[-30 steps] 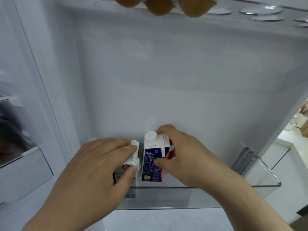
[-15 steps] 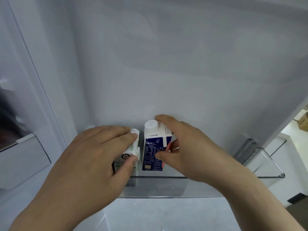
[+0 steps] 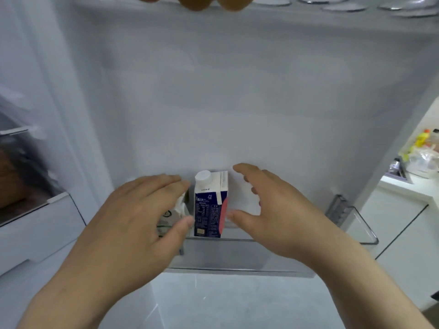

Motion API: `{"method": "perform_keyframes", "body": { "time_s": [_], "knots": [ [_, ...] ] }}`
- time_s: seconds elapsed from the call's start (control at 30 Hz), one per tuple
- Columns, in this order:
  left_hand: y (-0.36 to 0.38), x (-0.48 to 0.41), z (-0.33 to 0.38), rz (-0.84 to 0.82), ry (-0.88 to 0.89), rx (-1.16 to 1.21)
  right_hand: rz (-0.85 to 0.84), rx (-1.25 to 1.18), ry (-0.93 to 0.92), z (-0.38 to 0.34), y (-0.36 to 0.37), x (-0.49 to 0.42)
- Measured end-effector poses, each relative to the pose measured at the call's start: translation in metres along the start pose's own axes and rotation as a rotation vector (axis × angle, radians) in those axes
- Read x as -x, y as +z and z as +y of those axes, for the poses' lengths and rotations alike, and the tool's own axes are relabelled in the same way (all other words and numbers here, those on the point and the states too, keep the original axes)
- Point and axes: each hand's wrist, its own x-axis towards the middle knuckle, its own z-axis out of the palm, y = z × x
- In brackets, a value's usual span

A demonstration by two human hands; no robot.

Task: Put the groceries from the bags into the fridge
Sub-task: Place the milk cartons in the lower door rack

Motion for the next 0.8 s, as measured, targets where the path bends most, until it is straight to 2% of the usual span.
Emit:
{"method": "perform_keyframes", "body": {
  "time_s": [0.17, 0.37, 0.57, 0.8],
  "knots": [
    [0.006, -0.008, 0.04, 0.081, 0.128, 0.099, 0.125, 0.055, -0.025, 0.027, -0.022, 0.036],
    [0.03, -0.019, 0.117, 0.026, 0.26, 0.217, 0.217, 0.106, 0.056, 0.087, -0.057, 0.115],
    [0.076, -0.037, 0.237, -0.066, 0.461, 0.365, 0.3, 0.129, 0.336, 0.159, -0.101, 0.234],
    [0.157, -0.045, 0.383, -0.334, 0.694, 0.464, 0.422, 0.175, 0.708, 0.215, -0.136, 0.381]
  ]
}}
